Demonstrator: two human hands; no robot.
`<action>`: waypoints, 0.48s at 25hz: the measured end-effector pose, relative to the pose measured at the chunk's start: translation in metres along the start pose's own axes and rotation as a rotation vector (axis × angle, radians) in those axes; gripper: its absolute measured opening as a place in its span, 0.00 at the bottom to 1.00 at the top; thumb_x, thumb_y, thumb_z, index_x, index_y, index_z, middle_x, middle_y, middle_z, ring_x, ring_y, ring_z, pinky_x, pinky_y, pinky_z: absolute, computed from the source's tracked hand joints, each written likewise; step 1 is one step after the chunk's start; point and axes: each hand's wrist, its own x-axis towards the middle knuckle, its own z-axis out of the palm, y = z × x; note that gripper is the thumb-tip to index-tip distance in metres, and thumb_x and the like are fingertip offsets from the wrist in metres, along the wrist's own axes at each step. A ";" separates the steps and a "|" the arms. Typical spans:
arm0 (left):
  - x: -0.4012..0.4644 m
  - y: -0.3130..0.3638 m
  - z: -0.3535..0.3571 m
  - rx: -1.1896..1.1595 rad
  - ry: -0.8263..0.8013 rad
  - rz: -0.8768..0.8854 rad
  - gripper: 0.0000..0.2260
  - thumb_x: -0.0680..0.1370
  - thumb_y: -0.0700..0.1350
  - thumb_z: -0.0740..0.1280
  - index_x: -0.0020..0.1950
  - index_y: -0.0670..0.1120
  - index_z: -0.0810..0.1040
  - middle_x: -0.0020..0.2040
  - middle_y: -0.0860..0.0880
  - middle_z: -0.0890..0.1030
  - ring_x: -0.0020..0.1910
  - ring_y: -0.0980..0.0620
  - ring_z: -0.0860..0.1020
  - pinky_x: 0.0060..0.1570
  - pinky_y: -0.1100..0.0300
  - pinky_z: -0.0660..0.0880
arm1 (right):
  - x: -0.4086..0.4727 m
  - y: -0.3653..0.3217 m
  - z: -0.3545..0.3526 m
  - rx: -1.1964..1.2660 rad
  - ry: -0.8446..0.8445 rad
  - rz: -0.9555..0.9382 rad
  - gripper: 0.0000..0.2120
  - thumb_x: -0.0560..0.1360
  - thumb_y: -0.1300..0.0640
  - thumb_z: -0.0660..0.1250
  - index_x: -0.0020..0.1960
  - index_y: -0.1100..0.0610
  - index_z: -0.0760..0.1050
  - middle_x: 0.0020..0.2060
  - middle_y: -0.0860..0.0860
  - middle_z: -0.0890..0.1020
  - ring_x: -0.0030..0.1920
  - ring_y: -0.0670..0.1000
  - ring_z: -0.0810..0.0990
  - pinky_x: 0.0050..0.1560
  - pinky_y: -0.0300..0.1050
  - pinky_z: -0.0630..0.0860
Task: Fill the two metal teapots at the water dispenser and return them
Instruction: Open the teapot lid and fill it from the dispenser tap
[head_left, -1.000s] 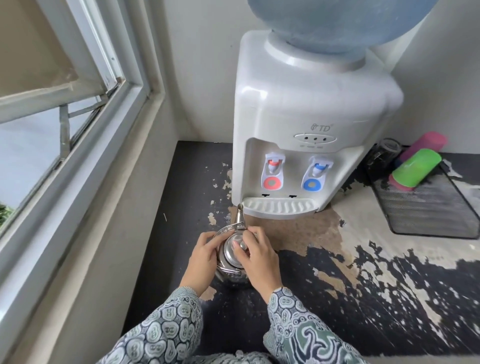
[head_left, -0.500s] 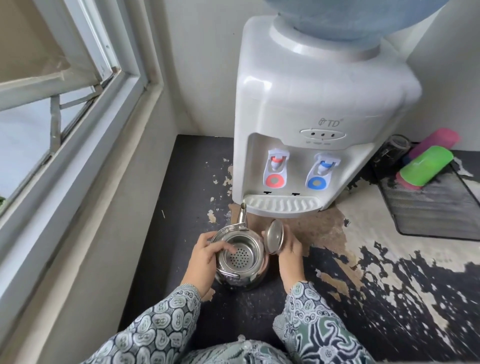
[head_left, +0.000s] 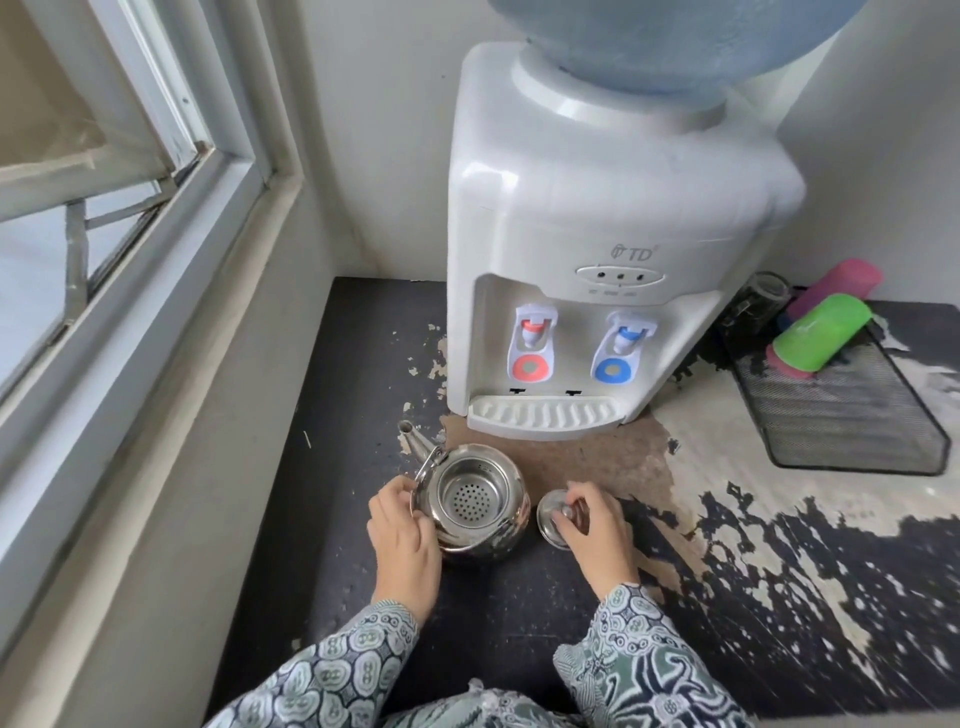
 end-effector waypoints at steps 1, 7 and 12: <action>0.002 -0.004 0.000 -0.068 0.004 -0.060 0.08 0.76 0.44 0.52 0.55 0.48 0.62 0.51 0.44 0.68 0.51 0.46 0.69 0.57 0.51 0.66 | -0.002 -0.002 0.001 0.010 0.012 -0.013 0.07 0.70 0.57 0.69 0.45 0.55 0.73 0.57 0.50 0.78 0.63 0.54 0.71 0.57 0.50 0.69; 0.022 0.002 -0.004 -0.248 -0.332 -0.438 0.23 0.76 0.61 0.56 0.67 0.53 0.61 0.66 0.49 0.66 0.64 0.47 0.68 0.62 0.41 0.71 | -0.016 -0.046 0.007 0.231 -0.028 -0.035 0.05 0.77 0.50 0.58 0.46 0.48 0.71 0.39 0.42 0.76 0.47 0.49 0.75 0.55 0.49 0.70; 0.030 0.017 0.005 -0.326 -0.480 -0.435 0.39 0.65 0.73 0.58 0.72 0.56 0.59 0.72 0.52 0.65 0.69 0.49 0.66 0.67 0.43 0.66 | -0.011 -0.060 0.004 0.452 0.008 0.011 0.12 0.75 0.40 0.54 0.52 0.43 0.70 0.47 0.44 0.78 0.51 0.48 0.77 0.56 0.54 0.73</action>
